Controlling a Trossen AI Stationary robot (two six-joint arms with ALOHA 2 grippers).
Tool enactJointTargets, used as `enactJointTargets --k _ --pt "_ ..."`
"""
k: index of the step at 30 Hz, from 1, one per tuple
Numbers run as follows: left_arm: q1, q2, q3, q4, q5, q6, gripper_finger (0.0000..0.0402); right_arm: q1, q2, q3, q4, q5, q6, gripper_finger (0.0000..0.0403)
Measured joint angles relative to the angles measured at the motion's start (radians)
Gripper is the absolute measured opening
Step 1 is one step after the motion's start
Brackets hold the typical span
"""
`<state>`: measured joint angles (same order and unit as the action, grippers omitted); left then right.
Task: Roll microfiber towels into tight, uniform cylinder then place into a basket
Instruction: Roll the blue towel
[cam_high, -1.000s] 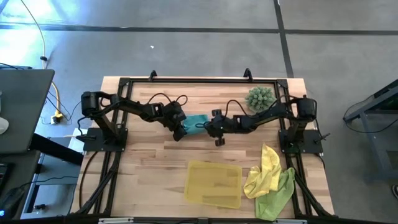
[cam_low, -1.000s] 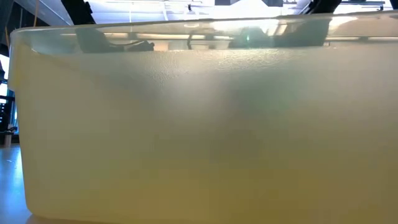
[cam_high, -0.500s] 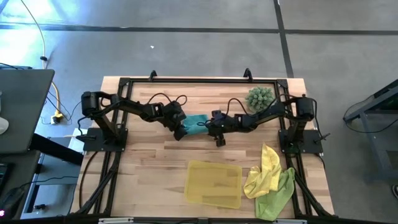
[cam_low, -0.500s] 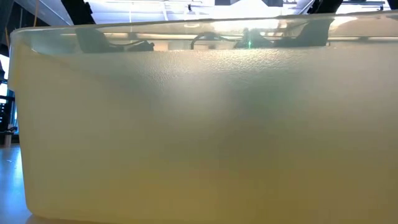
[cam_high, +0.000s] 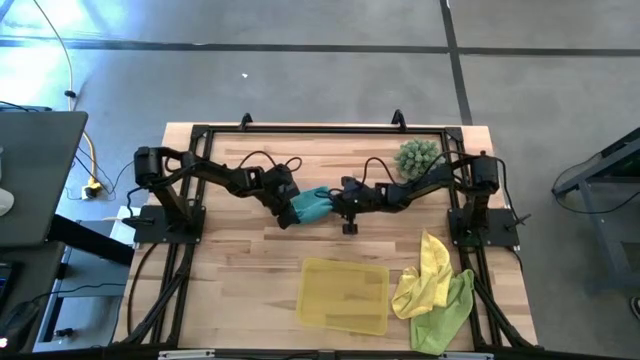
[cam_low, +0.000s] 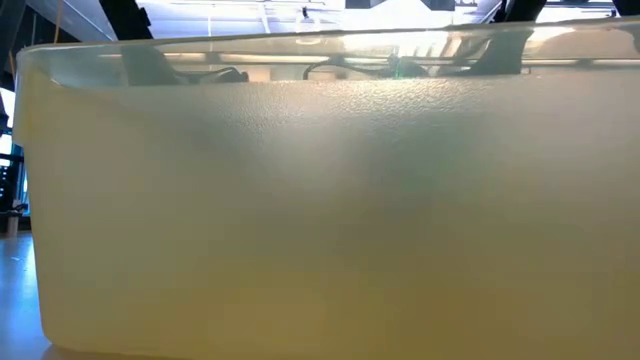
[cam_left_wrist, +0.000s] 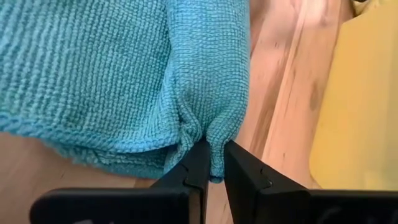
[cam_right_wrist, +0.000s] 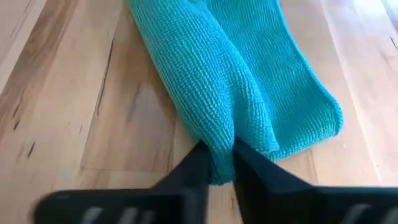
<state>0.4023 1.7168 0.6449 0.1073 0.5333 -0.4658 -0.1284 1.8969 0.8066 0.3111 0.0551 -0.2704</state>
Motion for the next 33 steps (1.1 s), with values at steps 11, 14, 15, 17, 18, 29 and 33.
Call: enactJointTargets --k 11,14,15,17,18,29,33 --pt "0.008 -0.097 -0.001 -0.036 -0.085 0.165 0.0042 -0.047 0.000 0.000 -0.043 -0.212 0.187 0.0005" --pt "-0.010 -0.137 0.001 -0.038 -0.124 0.251 0.0054 -0.087 0.000 0.000 -0.044 -0.329 0.306 0.0004" --pt "-0.019 -0.147 0.001 -0.040 -0.138 0.281 0.0058 -0.103 0.001 0.000 -0.044 -0.377 0.348 0.0004" --pt "-0.044 -0.171 0.001 -0.038 -0.174 0.348 0.0065 -0.135 0.003 -0.001 -0.049 -0.473 0.436 0.0003" --pt "-0.059 -0.180 0.002 -0.033 -0.193 0.389 0.0068 -0.149 0.003 -0.002 -0.053 -0.512 0.478 0.0003" --pt "-0.287 -0.211 0.003 -0.005 -0.607 0.813 0.0077 -0.199 0.002 -0.001 -0.068 -0.591 0.659 0.0001" --pt "-0.362 -0.211 0.003 0.025 -0.846 0.864 0.0077 -0.199 0.001 -0.001 -0.080 -0.590 0.667 0.0001"
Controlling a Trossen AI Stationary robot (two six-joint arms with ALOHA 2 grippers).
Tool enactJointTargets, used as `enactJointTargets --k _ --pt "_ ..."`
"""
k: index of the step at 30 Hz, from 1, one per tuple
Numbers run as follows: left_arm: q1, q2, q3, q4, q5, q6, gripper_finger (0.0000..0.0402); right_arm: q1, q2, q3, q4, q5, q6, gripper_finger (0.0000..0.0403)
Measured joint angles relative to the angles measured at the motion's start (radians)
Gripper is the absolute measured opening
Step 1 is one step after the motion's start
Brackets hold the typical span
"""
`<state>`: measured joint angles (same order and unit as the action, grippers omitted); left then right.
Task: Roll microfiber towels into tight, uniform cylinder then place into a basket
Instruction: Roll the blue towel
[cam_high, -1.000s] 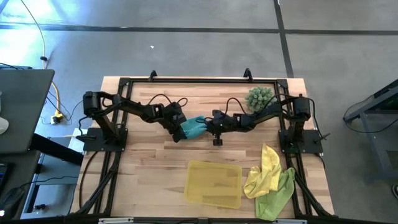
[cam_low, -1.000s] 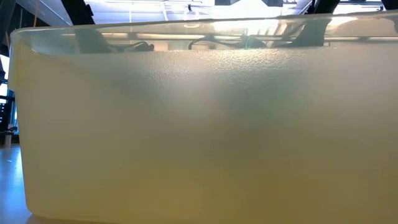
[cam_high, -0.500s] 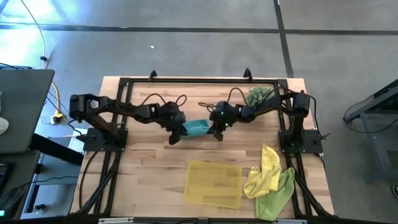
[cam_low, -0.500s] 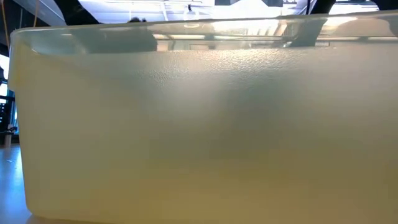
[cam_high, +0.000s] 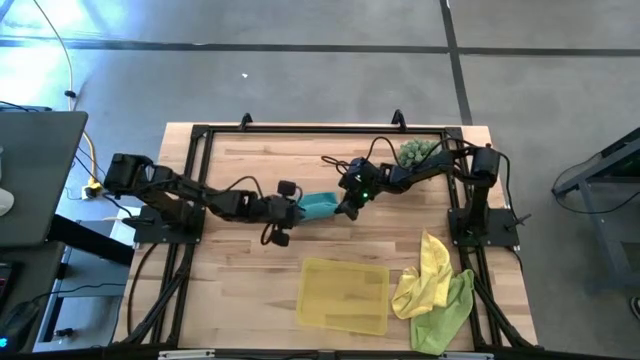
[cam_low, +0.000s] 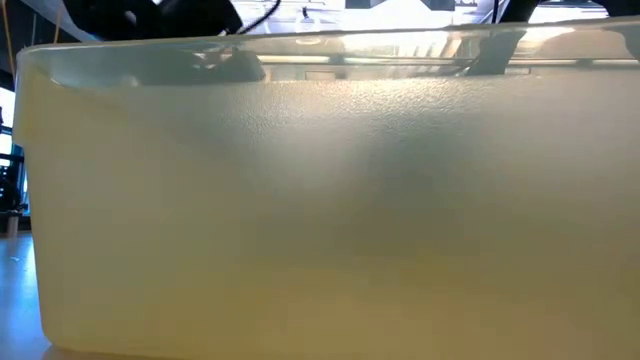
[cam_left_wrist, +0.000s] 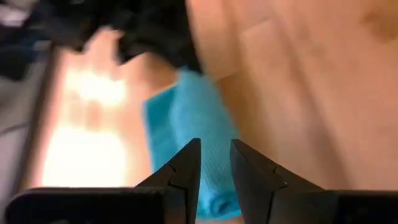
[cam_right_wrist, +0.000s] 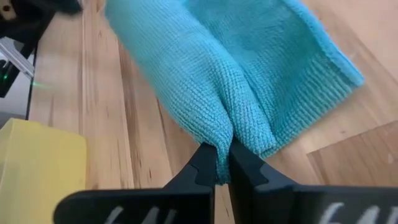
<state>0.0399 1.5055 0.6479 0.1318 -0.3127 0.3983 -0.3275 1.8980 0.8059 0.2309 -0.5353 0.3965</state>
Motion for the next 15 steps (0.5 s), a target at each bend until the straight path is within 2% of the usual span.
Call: enactJointTargets --k 4,6,7,11,13,15 --pt "-0.064 0.000 0.000 -0.022 -0.303 -0.031 0.0077 0.000 0.000 0.000 -0.013 0.000 0.007 0.0001" --pt "-0.081 0.000 0.000 -0.034 -0.359 -0.079 0.0078 0.000 0.000 0.000 -0.014 0.000 0.007 0.0001" --pt "-0.084 0.000 0.000 -0.033 -0.337 -0.109 0.0080 0.000 0.000 0.000 -0.015 0.000 0.007 0.0001" --pt "-0.070 0.000 0.001 0.004 -0.076 -0.220 0.0096 0.000 0.000 0.000 -0.016 0.001 0.007 0.0001" --pt "-0.059 0.000 0.002 0.008 -0.023 -0.239 0.0105 0.000 0.000 0.000 -0.016 0.001 0.006 0.0001" --pt "-0.039 0.000 0.002 0.002 -0.018 -0.254 0.0117 0.000 0.000 0.000 -0.016 0.001 0.007 0.0001"
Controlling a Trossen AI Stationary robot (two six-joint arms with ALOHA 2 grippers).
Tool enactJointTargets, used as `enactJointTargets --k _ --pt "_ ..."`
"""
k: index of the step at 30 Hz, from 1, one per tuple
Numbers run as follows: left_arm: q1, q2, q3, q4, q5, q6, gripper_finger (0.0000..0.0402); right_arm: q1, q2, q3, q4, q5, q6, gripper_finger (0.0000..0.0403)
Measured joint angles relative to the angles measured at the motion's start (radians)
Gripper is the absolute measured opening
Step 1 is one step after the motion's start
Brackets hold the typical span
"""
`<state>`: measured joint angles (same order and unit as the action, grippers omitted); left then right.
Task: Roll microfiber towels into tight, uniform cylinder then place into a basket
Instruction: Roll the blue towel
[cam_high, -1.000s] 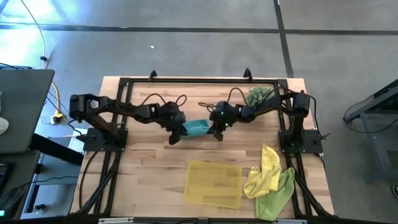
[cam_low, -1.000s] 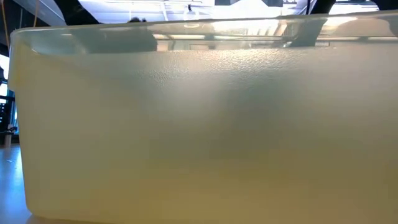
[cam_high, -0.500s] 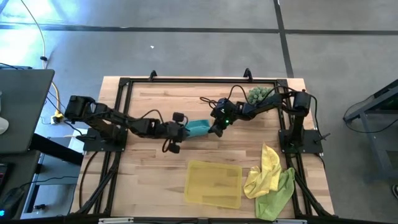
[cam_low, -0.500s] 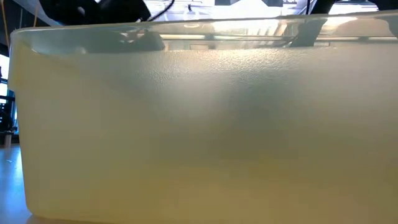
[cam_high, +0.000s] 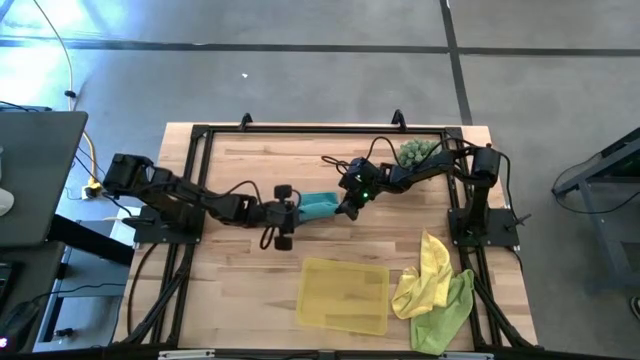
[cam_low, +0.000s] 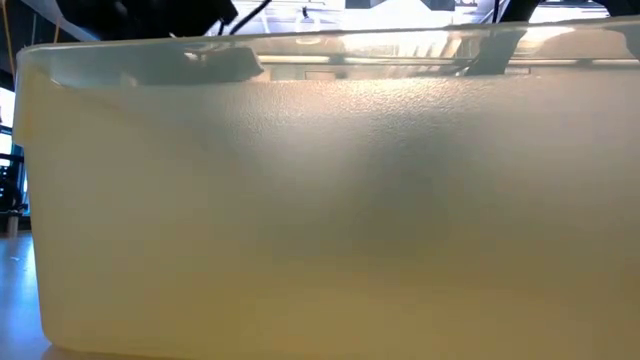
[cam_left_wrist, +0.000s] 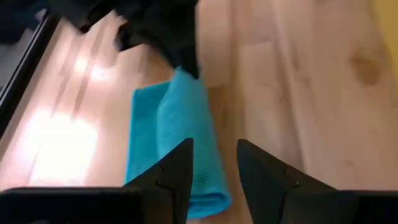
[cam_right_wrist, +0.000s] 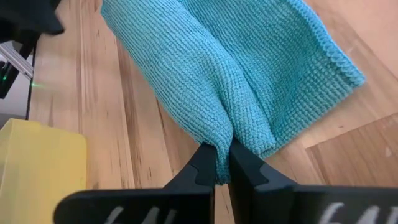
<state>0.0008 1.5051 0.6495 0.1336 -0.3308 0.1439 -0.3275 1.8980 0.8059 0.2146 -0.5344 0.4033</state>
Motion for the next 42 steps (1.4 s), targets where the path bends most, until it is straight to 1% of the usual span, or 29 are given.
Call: enactJointTargets --k 2,6,8,10,13,14,15,18,22,24,26,31,33,35,37,39,40,42 --pt "0.028 0.000 0.000 -0.001 0.021 -0.032 0.0131 0.000 0.000 0.000 0.000 0.000 0.000 0.0001" --pt "0.077 0.031 0.000 -0.008 0.140 -0.062 0.0162 0.000 0.000 0.000 0.000 0.000 0.000 0.0001" --pt "0.087 0.058 0.000 0.004 0.173 -0.062 0.0175 0.000 0.000 0.000 0.000 0.000 0.000 0.0000" --pt "0.091 0.087 0.000 0.004 0.155 -0.047 0.0185 0.000 0.000 0.000 0.001 0.001 0.000 0.0000" --pt "0.095 0.140 0.000 0.028 0.048 -0.004 0.0192 0.000 0.000 0.000 0.002 0.001 0.001 0.0000" --pt "0.102 0.153 0.000 0.030 0.032 0.003 0.0192 0.000 0.000 0.000 0.002 0.001 0.001 0.0000" --pt "0.109 0.170 0.000 0.039 0.030 0.006 0.0192 0.000 0.000 0.000 0.003 0.001 0.001 0.0000" --pt "0.131 0.214 0.003 0.051 0.068 -0.011 0.0193 0.000 0.000 0.000 0.003 0.001 0.001 0.0000" --pt "0.155 0.253 0.006 0.063 0.115 -0.081 0.0191 0.000 0.000 -0.001 0.004 0.001 -0.003 0.0000" --pt "0.166 0.257 0.006 0.066 0.152 -0.122 0.0180 0.000 0.000 -0.002 0.006 0.000 -0.040 0.0006" --pt "0.176 0.257 0.006 0.065 0.195 -0.158 0.0159 0.000 -0.005 -0.003 0.010 -0.004 -0.111 0.0022" --pt "0.213 0.257 0.006 0.063 0.268 -0.165 0.0081 -0.003 -0.063 -0.007 -0.012 0.003 -0.254 0.0092" --pt "0.241 0.256 0.006 0.064 0.329 -0.165 0.0050 -0.006 -0.104 -0.007 -0.028 0.004 -0.330 0.0117" --pt "0.273 0.256 0.005 0.068 0.408 -0.167 0.0028 -0.006 -0.150 -0.007 -0.046 0.009 -0.420 0.0135" --pt "0.307 0.257 0.005 0.072 0.479 -0.170 0.0018 0.010 -0.192 -0.006 -0.063 0.013 -0.525 0.0145" --pt "0.339 0.259 0.003 0.077 0.536 -0.195 0.0018 0.044 -0.228 -0.006 -0.071 0.039 -0.637 0.0149" --pt "0.354 0.260 0.003 0.078 0.561 -0.210 0.0020 0.068 -0.241 -0.006 -0.067 0.070 -0.694 0.0149" --pt "0.381 0.261 0.003 0.077 0.604 -0.247 0.0029 0.121 -0.255 -0.005 -0.064 0.168 -0.809 0.0148"
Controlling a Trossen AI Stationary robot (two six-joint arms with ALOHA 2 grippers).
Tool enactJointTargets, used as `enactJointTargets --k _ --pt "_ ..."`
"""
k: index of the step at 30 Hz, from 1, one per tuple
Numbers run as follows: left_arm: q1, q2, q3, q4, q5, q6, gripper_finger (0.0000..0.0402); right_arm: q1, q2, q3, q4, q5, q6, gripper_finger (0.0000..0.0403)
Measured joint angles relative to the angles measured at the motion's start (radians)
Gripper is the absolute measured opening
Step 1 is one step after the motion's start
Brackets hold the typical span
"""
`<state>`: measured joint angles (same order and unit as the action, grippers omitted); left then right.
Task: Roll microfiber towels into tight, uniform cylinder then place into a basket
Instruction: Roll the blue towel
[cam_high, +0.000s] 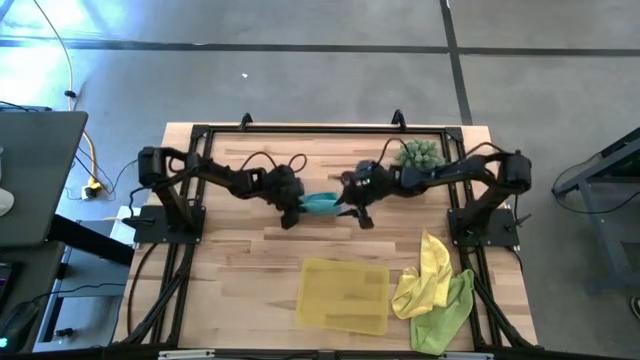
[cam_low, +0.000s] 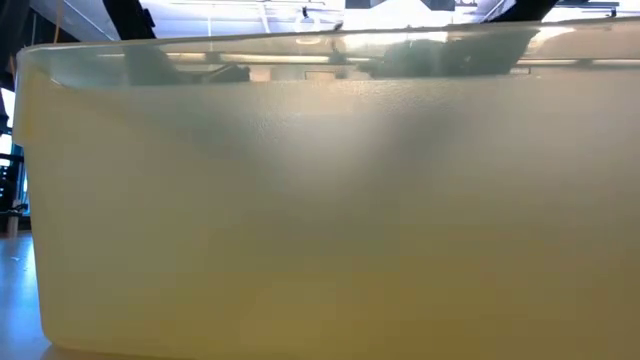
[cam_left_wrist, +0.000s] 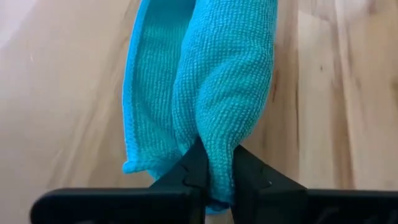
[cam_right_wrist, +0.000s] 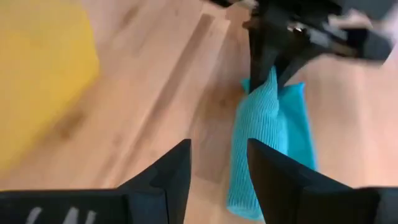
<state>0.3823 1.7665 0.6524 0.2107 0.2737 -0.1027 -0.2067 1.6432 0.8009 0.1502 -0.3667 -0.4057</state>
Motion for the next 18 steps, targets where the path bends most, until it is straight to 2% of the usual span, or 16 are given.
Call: enactJointTargets --k 3,7,9,18 --pt "0.024 0.001 -0.002 -0.002 0.047 -0.041 0.0035 0.082 0.009 0.000 0.018 0.199 -0.108 0.0143" --pt "0.030 0.001 -0.002 -0.009 0.072 -0.053 0.0033 0.146 0.053 0.001 0.077 0.460 -0.138 0.0138" --pt "0.030 0.001 -0.002 -0.009 0.070 -0.062 0.0032 0.156 0.076 0.001 0.096 0.493 -0.138 0.0138" --pt "0.030 0.001 -0.002 -0.009 0.056 -0.079 0.0032 0.168 0.122 0.002 0.109 0.490 -0.093 0.0138"
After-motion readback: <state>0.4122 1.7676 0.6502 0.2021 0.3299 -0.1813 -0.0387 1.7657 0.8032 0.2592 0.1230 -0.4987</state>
